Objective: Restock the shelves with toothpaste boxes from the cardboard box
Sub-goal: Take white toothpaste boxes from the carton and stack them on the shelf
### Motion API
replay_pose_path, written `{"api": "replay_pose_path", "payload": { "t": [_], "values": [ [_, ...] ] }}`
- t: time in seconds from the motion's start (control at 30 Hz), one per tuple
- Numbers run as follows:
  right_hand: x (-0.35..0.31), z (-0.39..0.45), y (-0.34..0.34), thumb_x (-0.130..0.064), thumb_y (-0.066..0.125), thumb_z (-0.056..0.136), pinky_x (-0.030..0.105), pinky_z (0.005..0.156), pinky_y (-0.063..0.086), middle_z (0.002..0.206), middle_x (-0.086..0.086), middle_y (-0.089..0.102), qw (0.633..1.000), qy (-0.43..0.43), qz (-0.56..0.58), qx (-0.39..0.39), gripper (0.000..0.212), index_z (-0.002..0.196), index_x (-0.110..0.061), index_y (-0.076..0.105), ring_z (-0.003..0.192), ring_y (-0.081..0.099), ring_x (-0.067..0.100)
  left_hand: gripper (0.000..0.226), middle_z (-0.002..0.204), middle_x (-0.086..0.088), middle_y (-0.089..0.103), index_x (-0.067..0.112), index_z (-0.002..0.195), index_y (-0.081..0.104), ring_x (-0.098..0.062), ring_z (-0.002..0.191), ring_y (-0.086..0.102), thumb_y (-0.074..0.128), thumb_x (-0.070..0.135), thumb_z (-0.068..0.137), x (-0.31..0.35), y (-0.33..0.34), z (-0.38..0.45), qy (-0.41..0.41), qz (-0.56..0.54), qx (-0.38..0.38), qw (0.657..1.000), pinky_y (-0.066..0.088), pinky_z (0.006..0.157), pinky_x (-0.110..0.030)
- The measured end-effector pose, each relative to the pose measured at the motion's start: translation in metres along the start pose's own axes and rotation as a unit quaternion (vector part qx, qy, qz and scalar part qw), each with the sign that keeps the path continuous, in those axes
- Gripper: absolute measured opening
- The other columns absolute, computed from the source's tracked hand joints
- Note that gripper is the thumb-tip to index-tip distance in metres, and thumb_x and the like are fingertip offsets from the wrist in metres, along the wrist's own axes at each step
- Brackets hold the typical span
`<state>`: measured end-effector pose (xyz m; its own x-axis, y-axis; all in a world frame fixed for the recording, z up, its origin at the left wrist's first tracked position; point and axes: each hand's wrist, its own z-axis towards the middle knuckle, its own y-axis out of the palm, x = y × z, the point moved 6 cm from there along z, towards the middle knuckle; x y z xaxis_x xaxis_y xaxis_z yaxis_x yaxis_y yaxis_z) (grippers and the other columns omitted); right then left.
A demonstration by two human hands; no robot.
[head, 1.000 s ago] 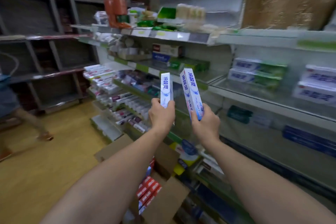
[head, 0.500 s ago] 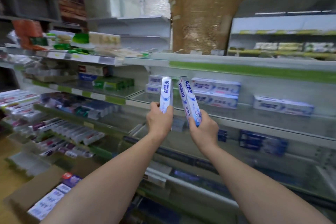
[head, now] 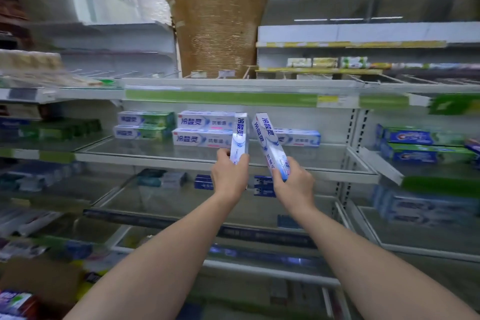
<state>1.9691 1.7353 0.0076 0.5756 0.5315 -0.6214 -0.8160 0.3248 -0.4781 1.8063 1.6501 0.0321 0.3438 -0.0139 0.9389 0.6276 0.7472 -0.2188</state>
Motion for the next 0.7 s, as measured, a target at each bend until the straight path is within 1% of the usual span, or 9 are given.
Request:
{"api": "replay_pose_path", "payload": {
  "t": [0.1,0.17,0.23,0.3,0.37,0.5,0.57,0.6,0.7],
  "values": [
    [0.022,0.014,-0.017,-0.027,0.062,0.088,0.034,0.060,0.033,0.077,0.006,0.062,0.999,0.016,-0.029,-0.008,0.015,0.097,-0.015,0.059,0.067,0.051,0.030,0.023,0.091,0.003,0.060,0.019,0.111,0.051,-0.012,0.077,0.057,0.057,0.032,0.093,0.009,0.023,-0.001,-0.006,-0.012,-0.020,1.000,0.054,0.069,-0.039],
    [0.033,0.026,-0.024,-0.027,0.061,0.088,0.034,0.060,0.035,0.080,0.008,0.063,0.998,0.016,-0.058,-0.009,0.015,0.094,-0.014,0.057,0.071,0.056,0.034,0.023,0.091,0.002,0.058,0.020,0.111,0.049,-0.017,0.079,0.059,0.056,0.033,0.093,0.012,0.035,0.005,-0.016,-0.020,-0.031,0.999,0.056,0.072,-0.044],
    [0.038,0.041,-0.029,-0.027,0.059,0.090,0.034,0.062,0.035,0.085,0.009,0.064,0.995,0.018,-0.100,-0.016,0.015,0.093,-0.014,0.056,0.074,0.057,0.032,0.023,0.092,0.002,0.057,0.022,0.112,0.047,-0.016,0.080,0.057,0.055,0.034,0.093,0.016,0.043,0.015,-0.018,-0.020,-0.031,0.999,0.053,0.074,-0.042],
    [0.040,0.057,-0.031,-0.029,0.056,0.092,0.035,0.070,0.043,0.098,0.012,0.067,0.987,0.029,-0.151,-0.035,0.025,0.111,-0.013,0.060,0.083,0.059,0.031,0.023,0.088,0.003,0.054,0.019,0.110,0.048,-0.016,0.079,0.055,0.055,0.033,0.093,0.019,0.050,0.027,-0.018,-0.016,-0.032,0.999,0.051,0.078,-0.040],
    [0.045,0.074,-0.034,-0.031,0.057,0.093,0.037,0.085,0.047,0.114,0.013,0.067,0.982,0.059,-0.172,-0.058,0.045,0.136,-0.018,0.054,0.102,0.061,0.033,0.024,0.088,0.001,0.056,0.015,0.107,0.051,-0.023,0.082,0.057,0.057,0.031,0.091,0.022,0.057,0.041,-0.025,-0.029,-0.031,0.999,0.052,0.082,-0.042],
    [0.054,0.097,-0.026,-0.029,0.061,0.090,0.032,0.096,0.048,0.132,0.009,0.058,0.979,0.084,-0.150,-0.112,0.051,0.139,-0.030,0.053,0.115,0.057,0.030,0.024,0.093,-0.007,0.060,0.014,0.108,0.048,-0.018,0.078,0.057,0.059,0.028,0.092,0.027,0.069,0.066,-0.026,-0.061,-0.042,0.997,0.047,0.069,-0.034],
    [0.060,0.107,-0.020,-0.023,0.062,0.089,0.030,0.100,0.046,0.140,0.006,0.051,0.980,0.092,-0.126,-0.121,0.049,0.137,-0.030,0.056,0.119,0.055,0.027,0.029,0.097,-0.009,0.061,0.015,0.115,0.045,-0.022,0.082,0.060,0.059,0.030,0.093,0.027,0.074,0.077,-0.031,-0.071,-0.044,0.996,0.050,0.070,-0.035],
    [0.063,0.111,-0.017,-0.021,0.061,0.089,0.029,0.099,0.047,0.141,0.005,0.051,0.980,0.100,-0.124,-0.124,0.049,0.136,-0.030,0.057,0.118,0.056,0.026,0.030,0.099,-0.010,0.061,0.015,0.115,0.044,-0.022,0.081,0.060,0.059,0.030,0.093,0.025,0.076,0.082,-0.036,-0.077,-0.043,0.995,0.050,0.069,-0.034],
    [0.077,0.124,-0.009,-0.022,0.062,0.093,0.022,0.092,0.042,0.142,0.003,0.049,0.976,0.126,-0.124,-0.131,0.045,0.136,-0.030,0.057,0.116,0.056,0.025,0.028,0.089,-0.001,0.052,0.013,0.118,0.043,-0.012,0.069,0.050,0.057,0.027,0.098,0.021,0.081,0.088,-0.054,-0.085,-0.045,0.994,0.035,0.049,-0.026]
  ]
}}
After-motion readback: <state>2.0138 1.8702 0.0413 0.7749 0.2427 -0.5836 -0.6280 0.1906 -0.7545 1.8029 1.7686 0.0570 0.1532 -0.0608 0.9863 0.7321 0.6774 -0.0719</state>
